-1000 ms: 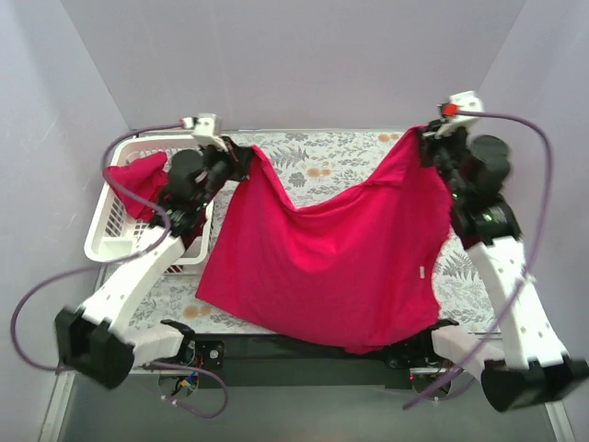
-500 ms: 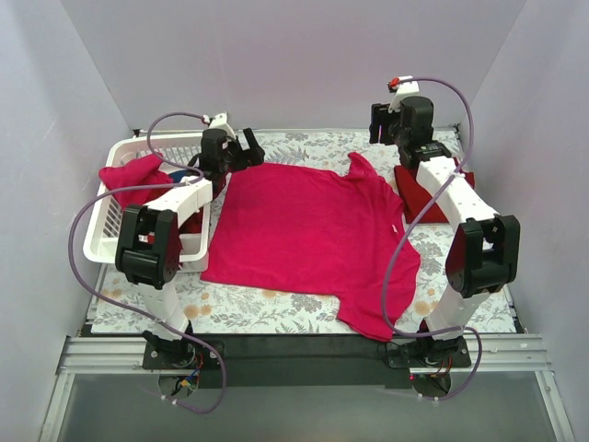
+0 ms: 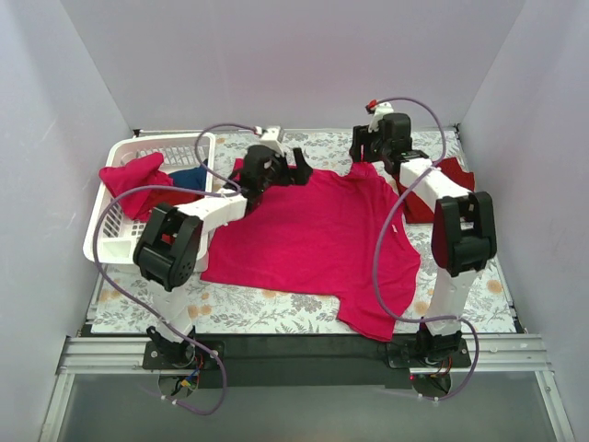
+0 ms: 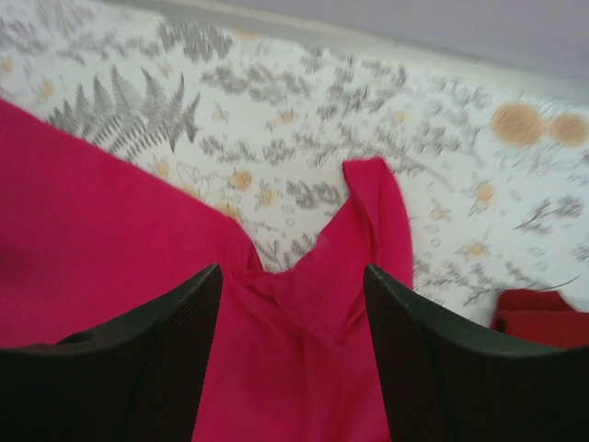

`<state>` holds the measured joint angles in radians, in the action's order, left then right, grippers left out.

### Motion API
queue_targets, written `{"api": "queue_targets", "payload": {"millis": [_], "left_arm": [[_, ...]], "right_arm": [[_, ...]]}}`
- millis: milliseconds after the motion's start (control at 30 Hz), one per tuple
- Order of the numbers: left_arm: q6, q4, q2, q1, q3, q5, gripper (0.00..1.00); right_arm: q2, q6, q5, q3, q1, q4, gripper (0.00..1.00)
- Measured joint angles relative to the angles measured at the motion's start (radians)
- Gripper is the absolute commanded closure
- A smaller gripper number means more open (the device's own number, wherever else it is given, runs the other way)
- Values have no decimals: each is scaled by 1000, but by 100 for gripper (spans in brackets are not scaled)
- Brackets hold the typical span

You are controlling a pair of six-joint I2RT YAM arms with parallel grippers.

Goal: Fold and stack the t-shirts
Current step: Flatten the tshirt out

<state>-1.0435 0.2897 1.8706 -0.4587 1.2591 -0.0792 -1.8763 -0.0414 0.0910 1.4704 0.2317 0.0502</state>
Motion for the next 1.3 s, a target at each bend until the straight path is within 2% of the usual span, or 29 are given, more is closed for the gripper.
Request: {"api": "queue_targets", "payload": {"millis": [100, 200, 300, 600, 867, 1133, 1233, 1267, 1300], "left_arm": [[-6, 21, 58, -74, -38, -24, 9], [-18, 35, 116, -101, -84, -38, 9], [-29, 61, 153, -95, -140, -34, 9], [-47, 117, 153, -88, -169, -10, 9], [-52, 147, 153, -88, -185, -6, 8], [-50, 159, 153, -88, -193, -5, 8], [-50, 169, 151, -87, -200, -4, 8], [-50, 171, 150, -86, -203, -4, 8], [-50, 174, 149, -85, -206, -5, 8]], "right_arm": [[-111, -8, 8, 29, 6, -43, 44], [-172, -12, 0, 35, 9, -91, 44], [-182, -18, -15, 30, 9, -118, 44], [-180, -43, -53, 11, 9, -116, 44], [-182, -79, -50, 8, 7, -116, 63], [-201, -119, -15, 4, -1, -127, 64], [-201, -124, -12, 4, -3, -131, 76], [-201, -124, -11, 5, -3, -132, 92], [-204, -124, -9, 6, -3, -133, 99]]}}
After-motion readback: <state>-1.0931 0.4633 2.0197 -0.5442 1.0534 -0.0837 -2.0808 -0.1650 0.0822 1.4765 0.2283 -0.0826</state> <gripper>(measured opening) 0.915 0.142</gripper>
